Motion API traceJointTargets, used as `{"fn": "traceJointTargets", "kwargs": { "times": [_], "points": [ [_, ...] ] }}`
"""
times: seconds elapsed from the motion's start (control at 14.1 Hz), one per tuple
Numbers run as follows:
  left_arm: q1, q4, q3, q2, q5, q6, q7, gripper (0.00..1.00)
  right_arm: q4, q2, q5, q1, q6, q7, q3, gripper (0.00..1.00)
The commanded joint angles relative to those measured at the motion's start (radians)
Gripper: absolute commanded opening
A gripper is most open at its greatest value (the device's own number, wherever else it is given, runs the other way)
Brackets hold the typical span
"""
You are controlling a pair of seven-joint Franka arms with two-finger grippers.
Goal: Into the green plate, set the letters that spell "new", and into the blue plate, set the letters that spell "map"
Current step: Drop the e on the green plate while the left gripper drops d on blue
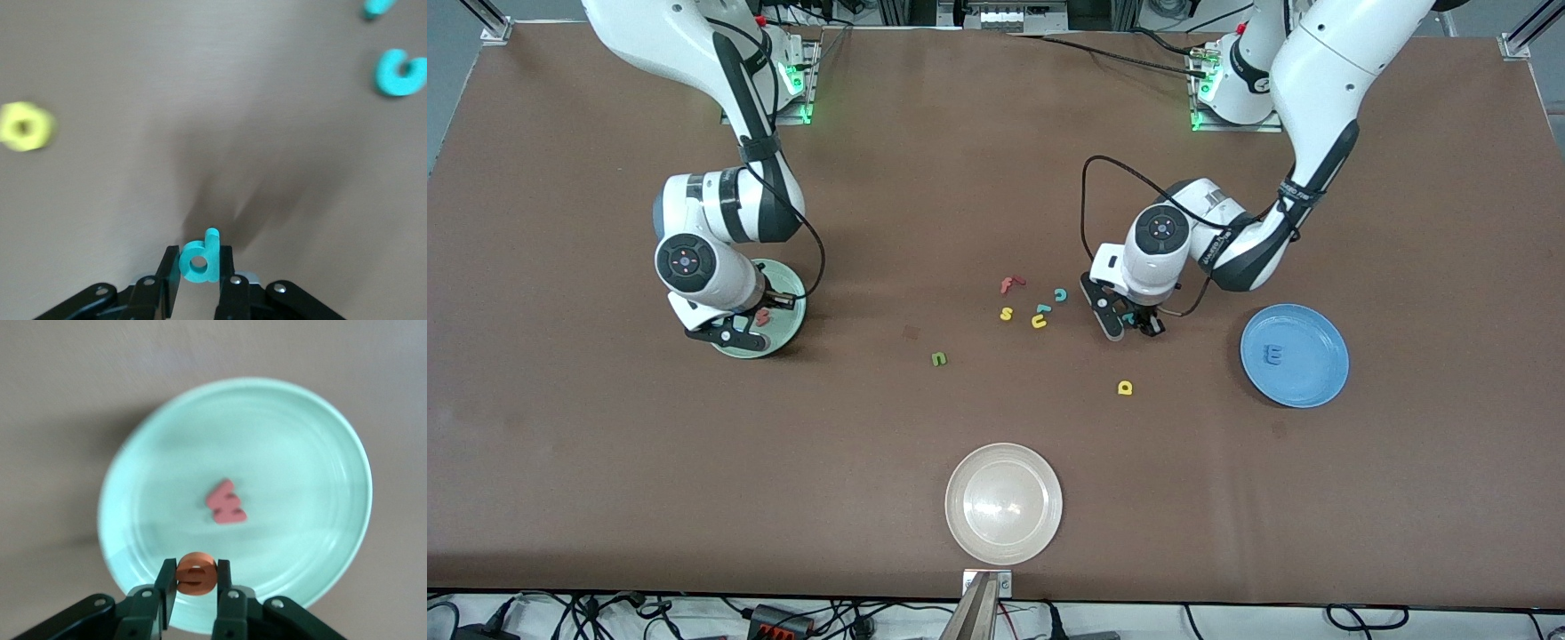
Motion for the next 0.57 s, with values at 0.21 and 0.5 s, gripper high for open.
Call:
{"fn": "traceJointTargets", "kwargs": {
  "times": [0.21, 0.5],
  "points": [
    [0.097, 0.247, -0.009, -0.043, 0.022, -0.427, 0.013, 0.07, -0.039, 0.013, -0.001, -0.004, 0.031, -0.007, 0.008, 0.53],
    [0.232, 0.281, -0.005, -0.019, 0.020, -0.521, 0.010, 0.10, 0.024, 0.010, 0.003, -0.006, 0.026, 0.002, 0.008, 1.00]
  ]
}}
